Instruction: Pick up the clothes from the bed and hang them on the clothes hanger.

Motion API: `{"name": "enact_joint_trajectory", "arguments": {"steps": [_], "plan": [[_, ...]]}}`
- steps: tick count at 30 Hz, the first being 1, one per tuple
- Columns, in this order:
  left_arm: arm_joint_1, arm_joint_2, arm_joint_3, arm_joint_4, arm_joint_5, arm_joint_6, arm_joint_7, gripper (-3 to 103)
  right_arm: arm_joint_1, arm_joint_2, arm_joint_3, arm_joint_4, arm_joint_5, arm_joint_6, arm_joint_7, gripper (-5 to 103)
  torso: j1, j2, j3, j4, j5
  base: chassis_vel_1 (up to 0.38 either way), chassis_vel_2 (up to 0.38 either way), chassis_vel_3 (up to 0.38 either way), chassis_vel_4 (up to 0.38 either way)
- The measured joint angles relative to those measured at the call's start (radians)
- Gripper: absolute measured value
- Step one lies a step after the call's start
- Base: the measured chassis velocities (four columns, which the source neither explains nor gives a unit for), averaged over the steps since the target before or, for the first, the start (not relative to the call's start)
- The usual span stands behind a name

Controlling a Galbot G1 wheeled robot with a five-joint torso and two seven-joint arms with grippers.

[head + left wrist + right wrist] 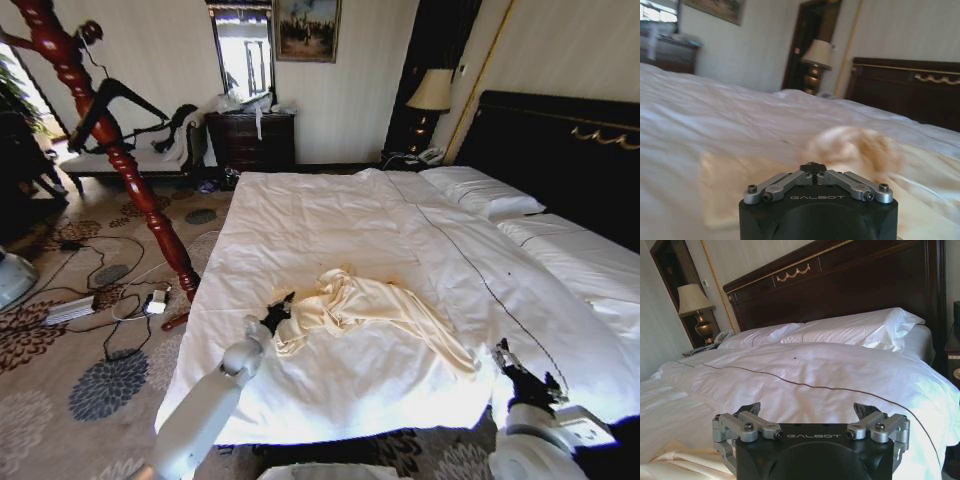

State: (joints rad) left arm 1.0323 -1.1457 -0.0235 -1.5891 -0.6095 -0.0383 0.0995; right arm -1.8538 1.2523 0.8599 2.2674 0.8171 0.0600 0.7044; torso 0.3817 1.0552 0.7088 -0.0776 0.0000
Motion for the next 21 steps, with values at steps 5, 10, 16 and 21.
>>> {"name": "enact_joint_trajectory", "arguments": {"steps": [5, 10, 16, 21], "plan": [[0.047, -0.036, 0.069, -0.004, 0.087, -0.017, 0.005, 7, -0.004, 0.007, -0.003, -0.002, -0.010, 0.002, -0.001, 100, 0.000, 0.000, 0.000, -0.0001, -0.0002, 0.000, 0.000, 0.000, 0.000], [0.039, -0.120, 0.110, 0.031, 0.120, -0.020, -0.006, 24, -0.020, 0.011, 0.009, 0.006, -0.014, 0.004, -0.001, 100, 0.000, 0.000, 0.000, -0.0004, -0.0001, 0.000, 0.000, 0.000, 0.000], [0.024, -0.192, 0.140, 0.052, 0.124, -0.004, -0.016, 51, -0.041, 0.019, 0.026, 0.023, -0.020, 0.007, -0.001, 100, 0.000, 0.000, 0.000, -0.0005, 0.0003, 0.000, 0.000, 0.000, 0.000], [0.036, -0.221, 0.138, 0.045, 0.114, 0.010, -0.026, 68, -0.051, 0.026, 0.031, 0.031, -0.027, 0.008, -0.002, 100, 0.000, 0.000, 0.000, -0.0003, 0.0002, 0.000, 0.000, 0.000, 0.000]]}}
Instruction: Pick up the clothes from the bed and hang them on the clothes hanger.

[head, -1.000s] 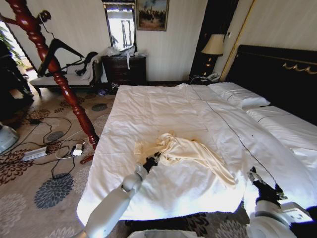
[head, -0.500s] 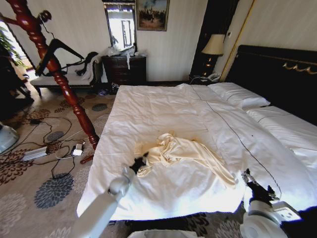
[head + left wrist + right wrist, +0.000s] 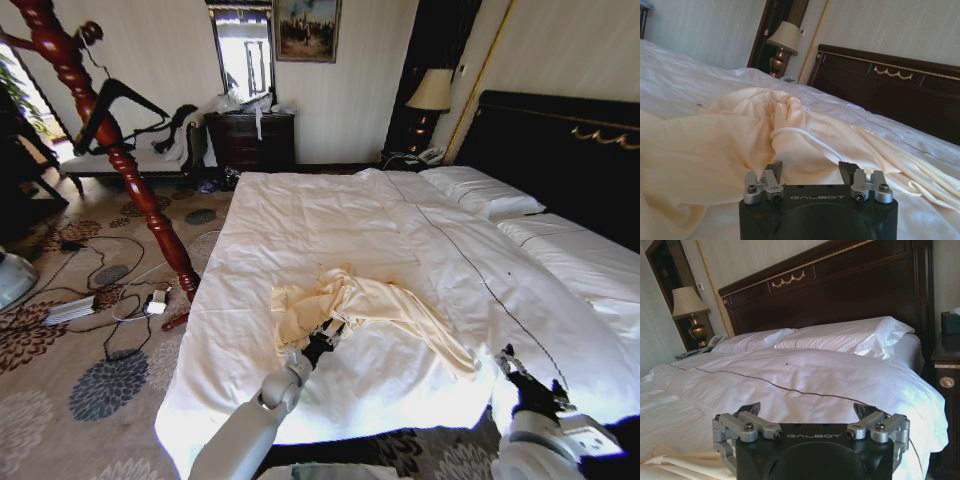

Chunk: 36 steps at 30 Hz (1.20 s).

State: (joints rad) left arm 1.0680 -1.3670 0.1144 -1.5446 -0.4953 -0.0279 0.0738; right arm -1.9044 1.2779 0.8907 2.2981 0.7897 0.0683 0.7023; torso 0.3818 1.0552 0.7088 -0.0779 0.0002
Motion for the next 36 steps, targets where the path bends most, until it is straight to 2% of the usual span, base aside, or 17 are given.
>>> {"name": "enact_joint_trajectory", "arguments": {"steps": [1, 3, 6, 9, 13, 15, 17, 18, 19, 21, 24, 26, 30, 31, 33, 36], "plan": [[0.000, 0.000, 0.000, 0.000, 0.000, 0.000, 0.000, 68, 0.000, 0.000, 0.000, 0.000, 0.000, 0.000, 0.000, 100, 0.000, 0.000, 0.000, 0.0000, 0.0000, 0.000, 0.000, 0.000, 0.000], [0.015, -0.014, -0.012, -0.008, -0.004, 0.008, -0.008, 78, -0.002, 0.003, 0.001, 0.001, -0.003, 0.000, 0.000, 100, 0.000, 0.000, 0.000, 0.0000, -0.0001, 0.000, 0.000, 0.000, 0.000], [0.025, -0.029, -0.021, -0.006, -0.003, 0.012, -0.016, 84, -0.003, 0.008, 0.001, 0.001, -0.006, 0.001, 0.000, 100, 0.000, 0.000, 0.000, 0.0002, 0.0000, 0.000, 0.000, 0.000, 0.000], [0.025, -0.067, -0.032, 0.017, 0.007, 0.020, -0.030, 98, -0.004, 0.020, -0.005, -0.001, -0.021, 0.001, 0.000, 100, 0.000, 0.000, 0.000, 0.0000, -0.0002, 0.000, 0.000, 0.000, 0.000], [0.016, -0.089, -0.039, 0.034, 0.023, 0.022, -0.029, 102, -0.008, 0.030, -0.011, -0.001, -0.038, 0.002, -0.001, 100, 0.000, 0.000, 0.000, -0.0001, -0.0002, 0.000, 0.000, 0.000, 0.000], [0.013, -0.088, -0.039, 0.034, 0.011, 0.022, -0.015, 93, -0.013, 0.034, -0.011, 0.000, -0.046, 0.004, -0.002, 100, 0.000, 0.000, 0.000, -0.0001, -0.0002, 0.000, 0.000, 0.000, 0.000], [0.013, -0.084, -0.038, 0.032, 0.005, 0.022, -0.008, 93, -0.014, 0.034, -0.011, 0.001, -0.047, 0.005, -0.002, 100, 0.000, 0.000, 0.000, -0.0001, -0.0003, 0.000, 0.000, 0.000, 0.000], [0.011, -0.075, -0.034, 0.030, -0.001, 0.022, 0.006, 83, -0.017, 0.035, -0.009, 0.003, -0.048, 0.006, -0.002, 100, 0.000, 0.000, 0.000, -0.0001, -0.0002, 0.000, 0.000, 0.000, 0.000], [0.008, -0.066, -0.030, 0.029, -0.002, 0.022, 0.013, 78, -0.019, 0.035, -0.007, 0.006, -0.048, 0.006, -0.002, 100, 0.000, 0.000, 0.000, 0.0000, -0.0002, 0.000, 0.000, 0.000, 0.000], [0.006, -0.062, -0.029, 0.030, -0.002, 0.022, 0.016, 78, -0.020, 0.036, -0.006, 0.006, -0.049, 0.006, -0.002, 100, 0.000, 0.000, 0.000, 0.0001, -0.0002, 0.000, 0.000, 0.000, 0.000], [-0.013, -0.059, -0.024, 0.052, -0.001, 0.024, 0.022, 61, -0.021, 0.041, -0.006, 0.007, -0.054, 0.007, -0.002, 100, 0.000, 0.000, 0.000, 0.0000, -0.0002, 0.000, 0.000, 0.000, 0.000], [-0.017, -0.061, -0.024, 0.056, -0.001, 0.026, 0.023, 61, -0.021, 0.043, -0.007, 0.007, -0.056, 0.007, -0.002, 100, 0.000, 0.000, 0.000, 0.0000, -0.0002, 0.000, 0.000, 0.000, 0.000], [-0.037, -0.072, -0.036, 0.073, -0.001, 0.028, 0.033, 40, -0.023, 0.054, -0.013, 0.008, -0.071, 0.007, -0.002, 100, 0.000, 0.000, 0.000, -0.0001, -0.0003, 0.000, 0.000, 0.000, 0.000], [-0.037, -0.072, -0.036, 0.073, -0.001, 0.028, 0.033, 40, -0.023, 0.054, -0.013, 0.008, -0.071, 0.007, -0.002, 100, 0.000, 0.000, 0.000, -0.0001, -0.0003, 0.000, 0.000, 0.000, 0.000], [-0.041, -0.071, -0.046, 0.073, -0.001, 0.026, 0.033, 29, -0.024, 0.055, -0.013, 0.008, -0.072, 0.009, -0.002, 100, 0.000, 0.000, 0.000, -0.0001, -0.0003, 0.000, 0.000, 0.000, 0.000], [-0.042, -0.066, -0.058, 0.069, -0.001, 0.020, 0.033, 24, -0.024, 0.056, -0.011, 0.009, -0.072, 0.010, -0.002, 100, 0.000, 0.000, 0.000, -0.0001, -0.0003, 0.000, 0.000, 0.000, 0.000]]}}
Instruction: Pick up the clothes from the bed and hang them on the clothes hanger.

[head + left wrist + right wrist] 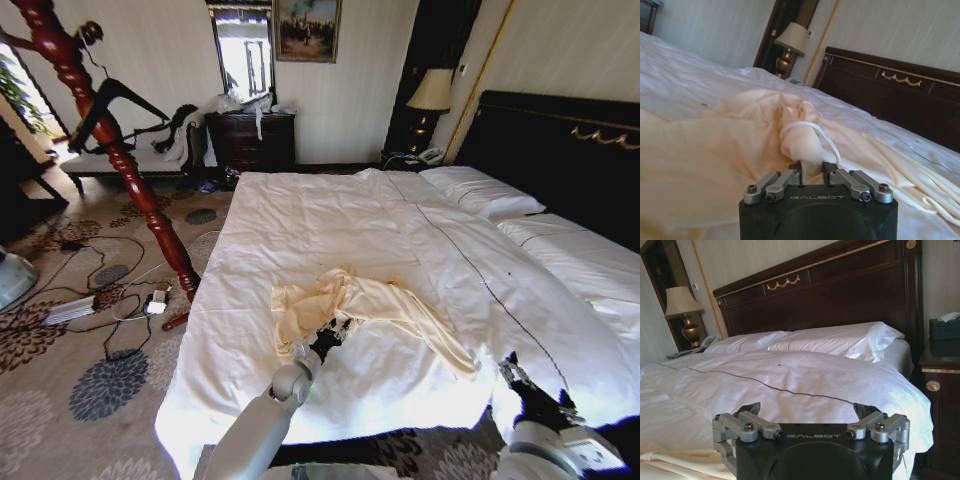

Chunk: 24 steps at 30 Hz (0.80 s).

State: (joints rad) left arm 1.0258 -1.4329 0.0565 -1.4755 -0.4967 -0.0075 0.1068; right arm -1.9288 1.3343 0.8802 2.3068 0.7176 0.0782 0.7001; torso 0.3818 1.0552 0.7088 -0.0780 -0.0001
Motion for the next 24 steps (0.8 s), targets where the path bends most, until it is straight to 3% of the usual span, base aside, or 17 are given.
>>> {"name": "enact_joint_trajectory", "arguments": {"steps": [3, 6, 11, 15, 21, 22, 23, 24], "plan": [[0.003, 0.013, -0.029, -0.030, -0.019, -0.003, 0.001, 7, 0.000, 0.002, 0.001, 0.001, 0.000, 0.001, 0.001, 100, 0.000, 0.000, 0.000, 0.0000, -0.0001, 0.000, 0.000, 0.000, 0.000], [0.007, 0.049, -0.072, -0.076, -0.054, -0.004, 0.000, 2, 0.002, 0.002, 0.001, 0.001, 0.000, 0.001, 0.001, 100, 0.000, 0.000, 0.000, -0.0001, -0.0002, 0.000, 0.000, 0.000, 0.000], [0.008, 0.136, -0.147, -0.167, -0.134, 0.007, -0.008, 2, 0.009, -0.002, 0.001, -0.001, 0.004, 0.002, 0.002, 100, 0.000, 0.000, 0.000, 0.0000, -0.0004, 0.000, 0.000, 0.000, 0.000], [0.008, 0.248, -0.253, -0.310, -0.264, 0.044, -0.026, 2, 0.022, -0.005, -0.012, -0.011, 0.006, 0.002, 0.001, 100, 0.000, 0.000, 0.000, 0.0001, -0.0002, 0.000, 0.000, 0.000, 0.000], [0.028, 0.346, -0.368, -0.492, -0.366, 0.085, -0.037, 2, 0.032, -0.012, -0.031, -0.022, 0.008, 0.002, -0.003, 100, 0.000, 0.000, 0.000, 0.0002, -0.0003, 0.000, 0.000, 0.000, 0.000], [0.030, 0.368, -0.392, -0.538, -0.393, 0.096, -0.038, 2, 0.033, -0.015, -0.032, -0.026, 0.011, 0.002, -0.004, 100, 0.000, 0.000, 0.000, 0.0002, -0.0003, 0.000, 0.000, 0.000, 0.000], [-0.011, 0.431, -0.459, -0.657, -0.486, 0.135, -0.044, 2, 0.038, -0.024, -0.035, -0.034, 0.018, 0.002, -0.004, 100, 0.000, 0.000, 0.000, 0.0002, -0.0002, 0.000, 0.000, 0.000, 0.000], [-0.042, 0.450, -0.479, -0.690, -0.526, 0.149, -0.052, 2, 0.039, -0.025, -0.037, -0.035, 0.018, 0.002, -0.005, 100, 0.000, 0.000, 0.000, 0.0000, -0.0003, 0.000, 0.000, 0.000, 0.000]]}}
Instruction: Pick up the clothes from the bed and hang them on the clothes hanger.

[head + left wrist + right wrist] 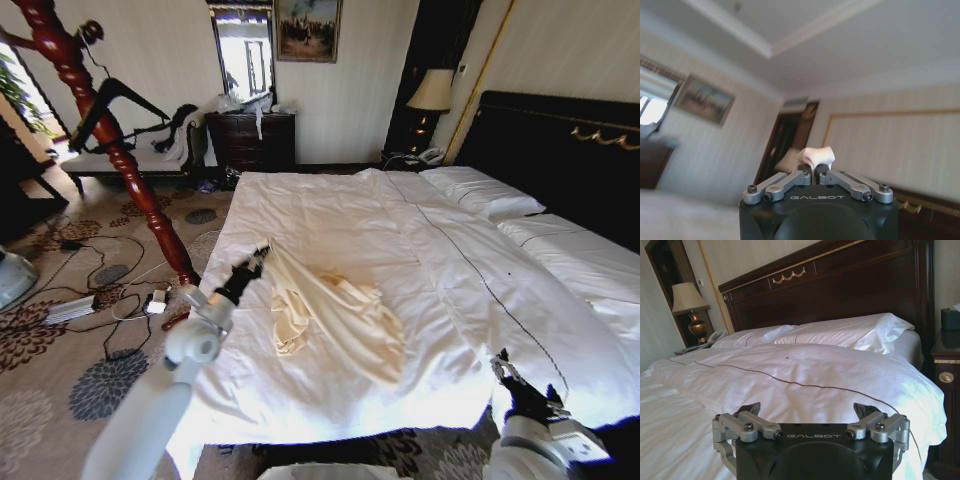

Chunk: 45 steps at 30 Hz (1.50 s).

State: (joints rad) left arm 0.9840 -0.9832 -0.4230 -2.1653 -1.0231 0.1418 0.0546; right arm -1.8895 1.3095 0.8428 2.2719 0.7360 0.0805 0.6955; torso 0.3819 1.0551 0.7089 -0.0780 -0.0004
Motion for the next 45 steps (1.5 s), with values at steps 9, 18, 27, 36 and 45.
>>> {"name": "enact_joint_trajectory", "arguments": {"steps": [9, 18, 27, 36, 45], "plan": [[-0.127, 0.135, -0.147, -0.099, -0.221, 0.067, -0.045, 2, -0.008, -0.010, 0.002, 0.006, 0.009, 0.000, 0.000, 100, 0.000, 0.000, 0.000, 0.0003, 0.0006, 0.000, 0.000, 0.000, 0.000], [0.001, 0.028, 0.057, 0.177, -0.103, 0.078, -0.049, 2, -0.013, -0.004, -0.015, -0.004, -0.008, -0.003, 0.000, 100, 0.000, 0.000, 0.000, 0.0002, -0.0001, 0.000, 0.000, 0.000, 0.000], [-0.040, -0.113, 0.311, 0.394, -0.036, 0.100, -0.031, 2, -0.019, 0.012, -0.027, -0.015, -0.037, -0.004, 0.000, 100, 0.000, 0.000, 0.000, -0.0002, 0.0004, 0.000, 0.000, 0.000, 0.000], [-0.016, -0.084, 0.395, 0.298, 0.157, 0.133, -0.078, 19, -0.028, 0.020, -0.026, -0.014, -0.046, 0.005, -0.004, 100, 0.000, 0.000, 0.000, 0.0001, 0.0005, 0.000, 0.000, 0.000, 0.000], [0.104, 0.071, 0.336, 0.223, 0.638, 0.002, 0.061, 57, -0.022, 0.025, -0.040, -0.015, -0.050, 0.006, -0.005, 100, 0.000, 0.000, 0.000, 0.0000, 0.0002, 0.000, 0.000, 0.000, 0.000]]}}
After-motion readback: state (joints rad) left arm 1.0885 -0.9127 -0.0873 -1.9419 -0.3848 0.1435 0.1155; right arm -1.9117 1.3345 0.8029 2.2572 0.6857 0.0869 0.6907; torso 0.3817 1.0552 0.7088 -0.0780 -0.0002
